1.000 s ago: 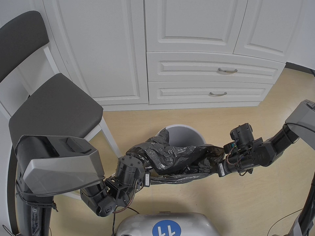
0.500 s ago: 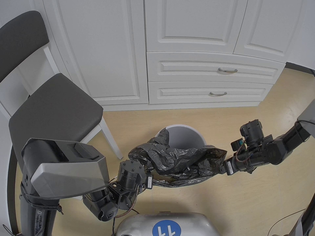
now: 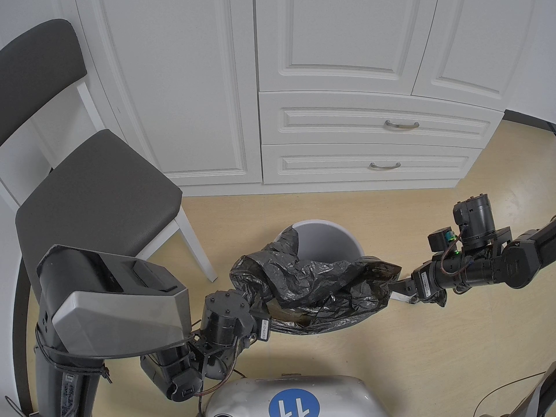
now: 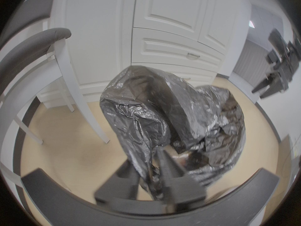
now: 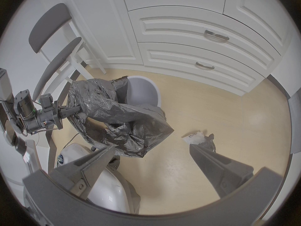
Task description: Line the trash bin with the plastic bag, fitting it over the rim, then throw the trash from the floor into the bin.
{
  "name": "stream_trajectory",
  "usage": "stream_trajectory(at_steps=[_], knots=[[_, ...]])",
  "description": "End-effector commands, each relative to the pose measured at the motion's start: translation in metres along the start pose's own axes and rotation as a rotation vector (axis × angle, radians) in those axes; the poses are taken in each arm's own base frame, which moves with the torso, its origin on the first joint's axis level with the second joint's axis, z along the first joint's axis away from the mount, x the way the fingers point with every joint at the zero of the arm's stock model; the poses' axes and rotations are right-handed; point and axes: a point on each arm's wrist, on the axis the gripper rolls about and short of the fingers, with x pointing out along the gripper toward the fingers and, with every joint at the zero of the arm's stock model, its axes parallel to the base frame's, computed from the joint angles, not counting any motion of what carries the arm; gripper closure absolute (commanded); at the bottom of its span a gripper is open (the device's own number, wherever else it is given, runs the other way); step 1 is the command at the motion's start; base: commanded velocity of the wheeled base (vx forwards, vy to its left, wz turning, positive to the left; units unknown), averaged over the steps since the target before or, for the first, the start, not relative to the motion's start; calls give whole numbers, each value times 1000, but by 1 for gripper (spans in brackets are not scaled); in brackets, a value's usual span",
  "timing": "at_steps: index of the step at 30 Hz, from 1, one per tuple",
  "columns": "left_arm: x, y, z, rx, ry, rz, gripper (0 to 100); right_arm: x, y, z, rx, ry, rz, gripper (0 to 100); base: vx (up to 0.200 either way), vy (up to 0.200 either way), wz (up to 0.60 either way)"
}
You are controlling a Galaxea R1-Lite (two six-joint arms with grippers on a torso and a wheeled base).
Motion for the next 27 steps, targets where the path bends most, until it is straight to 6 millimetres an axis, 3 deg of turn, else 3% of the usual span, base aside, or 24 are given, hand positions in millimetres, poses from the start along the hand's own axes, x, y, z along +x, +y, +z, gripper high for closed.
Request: stream_trajectory(at_steps=[1, 10, 17, 22, 27], knots=[[-15, 5, -6, 89, 19, -6, 0, 4, 4, 1, -12, -26, 9, 0, 0, 0, 0], [-34, 14, -10, 206, 46, -37, 0, 8, 11, -2, -29, -101, 7, 0, 0, 0, 0], [-55, 21, 13, 200, -23, -47, 0, 7, 28, 16, -81, -247, 36, 0, 0, 0, 0], [-68, 20, 31, 199, -84, -65, 0, 25, 34, 58, -333, -320, -27, 0, 0, 0, 0], [-78, 22, 45, 226, -146, -64, 0, 33, 33, 76, -618, -284, 22, 0, 0, 0, 0]])
